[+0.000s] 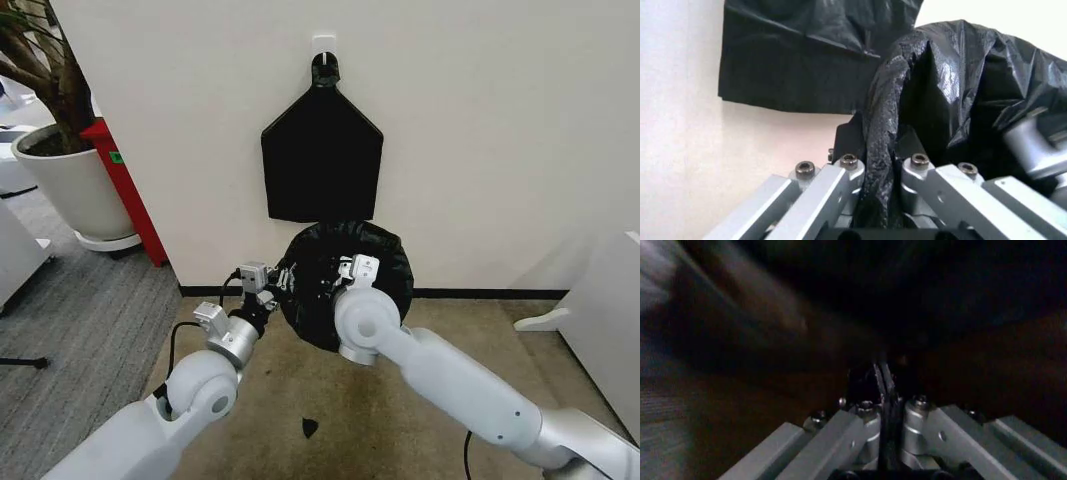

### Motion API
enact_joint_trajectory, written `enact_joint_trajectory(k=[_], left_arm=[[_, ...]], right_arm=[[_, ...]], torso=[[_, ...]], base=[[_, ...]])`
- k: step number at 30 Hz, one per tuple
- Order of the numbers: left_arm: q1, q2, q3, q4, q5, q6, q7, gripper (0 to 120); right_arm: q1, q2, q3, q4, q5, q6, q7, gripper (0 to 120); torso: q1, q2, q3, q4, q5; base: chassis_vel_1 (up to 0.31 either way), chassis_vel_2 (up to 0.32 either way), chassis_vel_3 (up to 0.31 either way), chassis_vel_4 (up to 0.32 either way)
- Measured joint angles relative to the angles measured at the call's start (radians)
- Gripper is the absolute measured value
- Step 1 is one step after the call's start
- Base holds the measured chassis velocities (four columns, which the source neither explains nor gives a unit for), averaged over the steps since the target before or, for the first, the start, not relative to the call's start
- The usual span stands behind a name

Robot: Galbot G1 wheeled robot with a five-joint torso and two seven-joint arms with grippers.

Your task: Place the garbage bag over the trash bin.

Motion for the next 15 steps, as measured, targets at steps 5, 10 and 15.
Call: enact_joint_trajectory(k=[5, 10, 15], left_arm=[[0.003, -0.006, 0.000, 0.008, 0.001, -0.004, 0.006, 4], [0.002, -0.003, 0.002, -0.002, 0.002, -0.010, 0.018, 4], [0.011, 0.003, -0.008, -0.016, 0.003, -0.014, 0.031, 4]], right_arm=[[0.023, -0.024, 0.003, 0.037, 0.056, 0.010, 0.015, 0], [0.022, -0.002, 0.022, -0.049, 0.055, 0.004, 0.006, 0], [0.026, 0.019, 0.027, -0.129, 0.055, -0.006, -0.003, 0]], torso=[[0.000, 0.000, 0.000, 0.0003, 0.0001], [0.000, 0.000, 0.000, 0.0001, 0.0002], [0.000, 0.000, 0.000, 0.0003, 0.0002]], base=[[0.000, 0.000, 0.000, 0.000], [0.000, 0.000, 0.000, 0.000], [0.000, 0.000, 0.000, 0.000]])
